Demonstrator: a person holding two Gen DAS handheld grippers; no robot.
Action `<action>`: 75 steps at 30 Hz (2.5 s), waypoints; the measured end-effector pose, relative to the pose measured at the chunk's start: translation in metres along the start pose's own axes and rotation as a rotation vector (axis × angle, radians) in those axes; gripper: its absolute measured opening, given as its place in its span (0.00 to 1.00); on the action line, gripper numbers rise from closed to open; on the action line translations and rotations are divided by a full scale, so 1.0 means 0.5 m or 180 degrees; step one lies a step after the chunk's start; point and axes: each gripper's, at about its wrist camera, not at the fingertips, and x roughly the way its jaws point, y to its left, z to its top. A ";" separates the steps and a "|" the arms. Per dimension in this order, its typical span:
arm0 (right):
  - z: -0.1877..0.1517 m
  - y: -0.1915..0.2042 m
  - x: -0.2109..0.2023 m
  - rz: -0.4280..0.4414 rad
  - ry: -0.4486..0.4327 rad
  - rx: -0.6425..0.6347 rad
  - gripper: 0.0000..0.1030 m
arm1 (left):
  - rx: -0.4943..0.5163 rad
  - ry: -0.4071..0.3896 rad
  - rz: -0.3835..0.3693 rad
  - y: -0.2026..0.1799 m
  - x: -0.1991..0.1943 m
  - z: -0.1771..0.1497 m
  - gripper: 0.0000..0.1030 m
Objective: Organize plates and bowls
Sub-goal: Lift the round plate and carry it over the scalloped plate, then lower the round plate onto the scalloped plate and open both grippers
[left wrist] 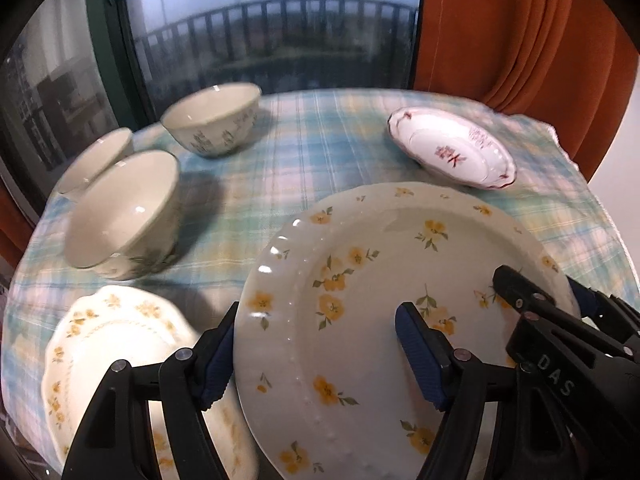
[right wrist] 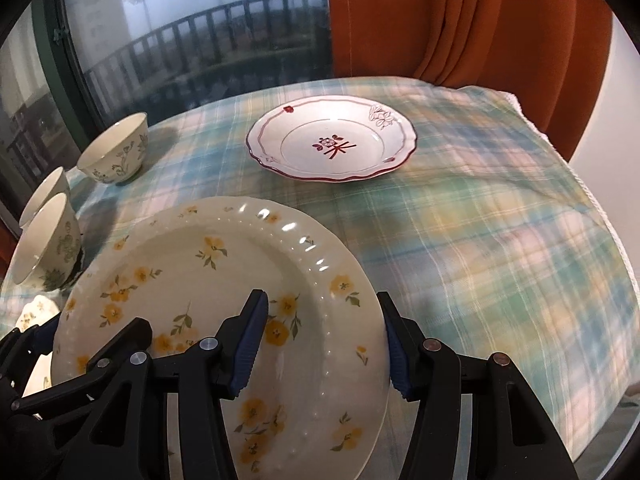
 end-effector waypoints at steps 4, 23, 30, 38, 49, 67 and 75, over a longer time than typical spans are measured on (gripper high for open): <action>-0.020 0.008 -0.038 0.0048 -0.0072 0.0042 0.57 | -0.0017 -0.0167 0.0019 0.021 -0.047 -0.016 0.73; -0.109 0.176 -0.157 0.0146 -0.0310 -0.0313 0.57 | -0.0337 -0.0295 0.0062 0.184 -0.146 -0.126 0.73; -0.129 0.244 -0.150 0.0216 -0.0220 -0.0440 0.57 | -0.0502 -0.0219 0.0092 0.252 -0.143 -0.152 0.73; -0.133 0.305 -0.129 0.0207 -0.0126 -0.0643 0.57 | -0.0650 -0.0029 0.0061 0.301 -0.110 -0.172 0.73; -0.122 0.349 -0.094 0.0139 -0.0016 -0.0741 0.57 | -0.0766 0.0110 -0.0012 0.335 -0.070 -0.176 0.74; -0.137 0.363 -0.071 0.0222 0.0054 -0.0817 0.56 | -0.0609 0.0212 0.0319 0.337 -0.059 -0.175 0.76; -0.157 0.351 -0.080 0.0457 0.0089 -0.0811 0.57 | -0.0369 0.0226 0.0752 0.308 -0.069 -0.182 0.82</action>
